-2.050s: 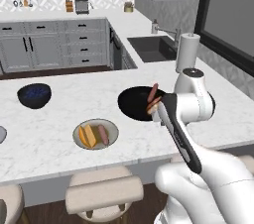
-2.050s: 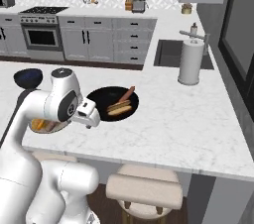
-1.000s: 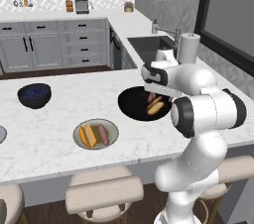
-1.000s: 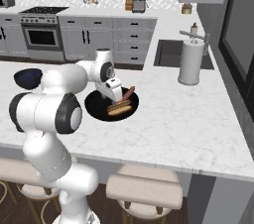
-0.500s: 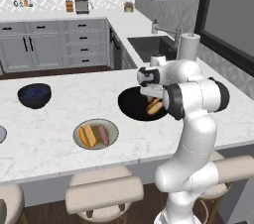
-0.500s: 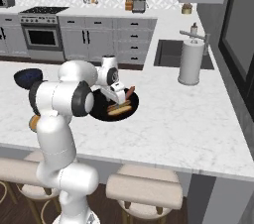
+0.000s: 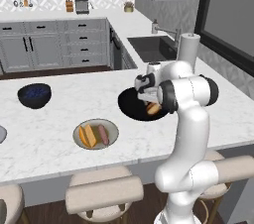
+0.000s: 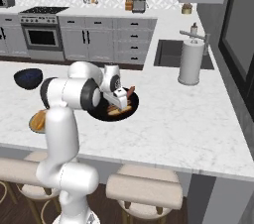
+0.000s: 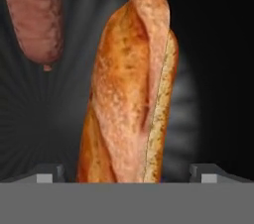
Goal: Place one bun and one sausage from the bowl on each plate.
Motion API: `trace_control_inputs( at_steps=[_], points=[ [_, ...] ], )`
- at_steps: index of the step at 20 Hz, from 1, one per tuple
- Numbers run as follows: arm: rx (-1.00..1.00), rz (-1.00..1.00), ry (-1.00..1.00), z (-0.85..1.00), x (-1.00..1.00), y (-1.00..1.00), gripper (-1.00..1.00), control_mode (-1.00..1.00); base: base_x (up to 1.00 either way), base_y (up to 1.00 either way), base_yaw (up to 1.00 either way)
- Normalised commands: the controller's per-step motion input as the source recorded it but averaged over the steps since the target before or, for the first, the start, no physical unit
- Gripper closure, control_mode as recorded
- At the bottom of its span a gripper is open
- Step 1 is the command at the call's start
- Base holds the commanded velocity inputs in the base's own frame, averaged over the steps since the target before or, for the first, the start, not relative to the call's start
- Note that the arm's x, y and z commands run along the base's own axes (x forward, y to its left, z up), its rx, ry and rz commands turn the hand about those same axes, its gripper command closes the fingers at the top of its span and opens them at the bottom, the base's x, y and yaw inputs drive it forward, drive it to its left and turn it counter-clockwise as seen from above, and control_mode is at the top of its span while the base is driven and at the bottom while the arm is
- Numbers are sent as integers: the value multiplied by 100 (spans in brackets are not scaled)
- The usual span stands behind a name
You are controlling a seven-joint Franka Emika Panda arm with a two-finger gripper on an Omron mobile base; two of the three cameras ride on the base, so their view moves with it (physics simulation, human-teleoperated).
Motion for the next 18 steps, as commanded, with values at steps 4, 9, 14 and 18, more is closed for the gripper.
trace_control_inputs(
  at_steps=[4, 9, 14, 18],
  points=[
    [0, 0, 0, -19, 24, 0, -100, -100, 0, 0, 0],
    [0, 0, 1, -20, 3, 0, 100, -100, 0, 0, 0],
    [0, -4, 10, -13, 1, 0, 100, -100, 0, 0, 0],
    [0, -4, 8, -2, 0, 0, 100, -100, 0, 0, 0]
  ],
)
